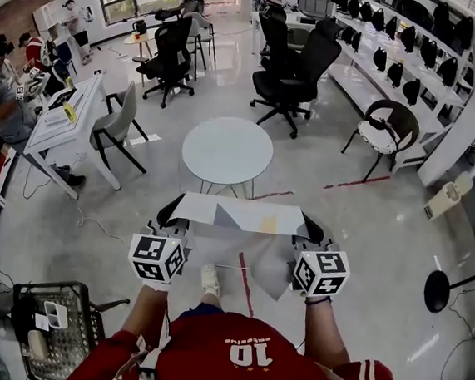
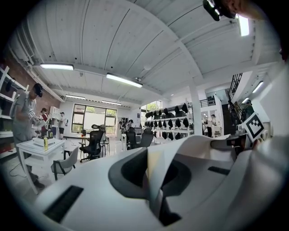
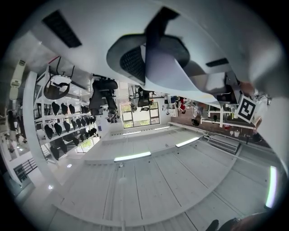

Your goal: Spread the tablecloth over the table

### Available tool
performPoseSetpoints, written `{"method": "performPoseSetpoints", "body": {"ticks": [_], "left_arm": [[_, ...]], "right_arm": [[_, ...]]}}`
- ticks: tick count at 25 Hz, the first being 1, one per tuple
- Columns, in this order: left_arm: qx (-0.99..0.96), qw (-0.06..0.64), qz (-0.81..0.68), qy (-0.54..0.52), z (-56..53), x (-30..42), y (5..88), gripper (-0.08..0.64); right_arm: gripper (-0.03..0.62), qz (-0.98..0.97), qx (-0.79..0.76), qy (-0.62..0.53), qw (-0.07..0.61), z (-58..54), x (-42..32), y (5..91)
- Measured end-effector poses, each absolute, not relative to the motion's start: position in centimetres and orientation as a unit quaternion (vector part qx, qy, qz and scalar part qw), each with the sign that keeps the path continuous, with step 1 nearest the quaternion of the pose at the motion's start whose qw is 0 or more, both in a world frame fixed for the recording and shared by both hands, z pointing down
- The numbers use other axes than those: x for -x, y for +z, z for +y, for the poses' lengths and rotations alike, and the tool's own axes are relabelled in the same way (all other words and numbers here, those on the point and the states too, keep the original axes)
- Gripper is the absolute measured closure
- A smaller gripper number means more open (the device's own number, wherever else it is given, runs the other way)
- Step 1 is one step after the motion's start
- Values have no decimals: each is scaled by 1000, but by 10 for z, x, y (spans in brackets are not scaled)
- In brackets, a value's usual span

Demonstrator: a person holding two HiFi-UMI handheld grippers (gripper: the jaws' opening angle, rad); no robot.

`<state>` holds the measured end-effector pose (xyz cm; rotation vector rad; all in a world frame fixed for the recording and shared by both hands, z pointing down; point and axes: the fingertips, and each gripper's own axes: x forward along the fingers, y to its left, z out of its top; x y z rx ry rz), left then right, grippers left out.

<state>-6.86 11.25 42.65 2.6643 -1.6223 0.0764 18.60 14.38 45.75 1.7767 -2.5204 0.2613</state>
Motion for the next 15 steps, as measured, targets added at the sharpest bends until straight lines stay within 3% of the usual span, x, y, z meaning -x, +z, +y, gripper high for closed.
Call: {"method": "performPoseSetpoints", "body": {"ticks": [15], "left_arm": [[-853,-8,-520,47,3,76,416,549]], "right_arm": [[575,-816,-571,88,17,32,-178,446]]}}
